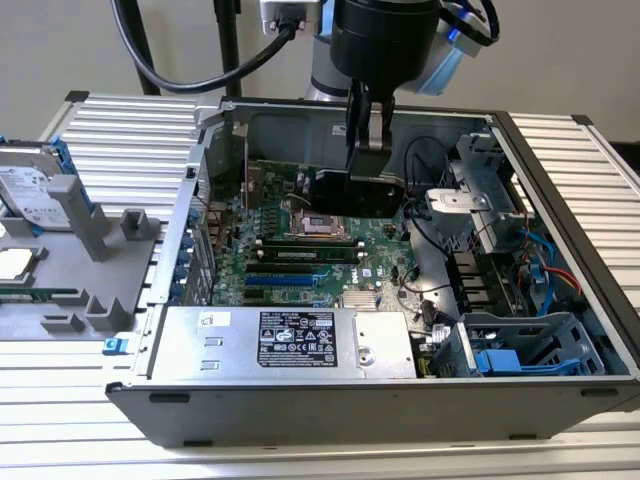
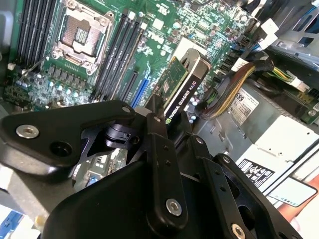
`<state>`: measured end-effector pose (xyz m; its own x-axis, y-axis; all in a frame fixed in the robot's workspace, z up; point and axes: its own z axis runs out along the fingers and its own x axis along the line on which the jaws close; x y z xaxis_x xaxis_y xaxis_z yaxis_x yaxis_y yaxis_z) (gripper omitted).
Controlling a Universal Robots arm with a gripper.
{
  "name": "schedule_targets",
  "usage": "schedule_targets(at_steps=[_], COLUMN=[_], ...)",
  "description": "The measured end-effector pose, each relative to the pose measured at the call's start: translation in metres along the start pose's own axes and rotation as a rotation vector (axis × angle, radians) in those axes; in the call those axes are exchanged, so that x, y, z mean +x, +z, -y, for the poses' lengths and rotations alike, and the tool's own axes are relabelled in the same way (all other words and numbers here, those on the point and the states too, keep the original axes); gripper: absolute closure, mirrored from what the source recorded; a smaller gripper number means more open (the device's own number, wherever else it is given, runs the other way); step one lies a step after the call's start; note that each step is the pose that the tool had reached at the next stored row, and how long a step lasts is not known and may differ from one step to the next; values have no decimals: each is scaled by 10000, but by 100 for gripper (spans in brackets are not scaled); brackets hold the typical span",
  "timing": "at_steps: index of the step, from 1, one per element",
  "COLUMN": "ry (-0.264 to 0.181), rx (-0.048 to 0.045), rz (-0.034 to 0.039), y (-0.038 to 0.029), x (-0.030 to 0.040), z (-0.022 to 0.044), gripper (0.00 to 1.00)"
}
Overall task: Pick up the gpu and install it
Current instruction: 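Insert the gpu into the slot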
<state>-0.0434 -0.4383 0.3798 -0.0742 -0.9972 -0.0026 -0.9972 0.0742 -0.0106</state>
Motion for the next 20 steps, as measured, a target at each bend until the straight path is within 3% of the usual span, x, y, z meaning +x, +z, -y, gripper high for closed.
schedule_targets(at_steps=[20], ry=[2], rx=[6], rz=[0], y=[112], x=[0], z=[-2], gripper=[100])
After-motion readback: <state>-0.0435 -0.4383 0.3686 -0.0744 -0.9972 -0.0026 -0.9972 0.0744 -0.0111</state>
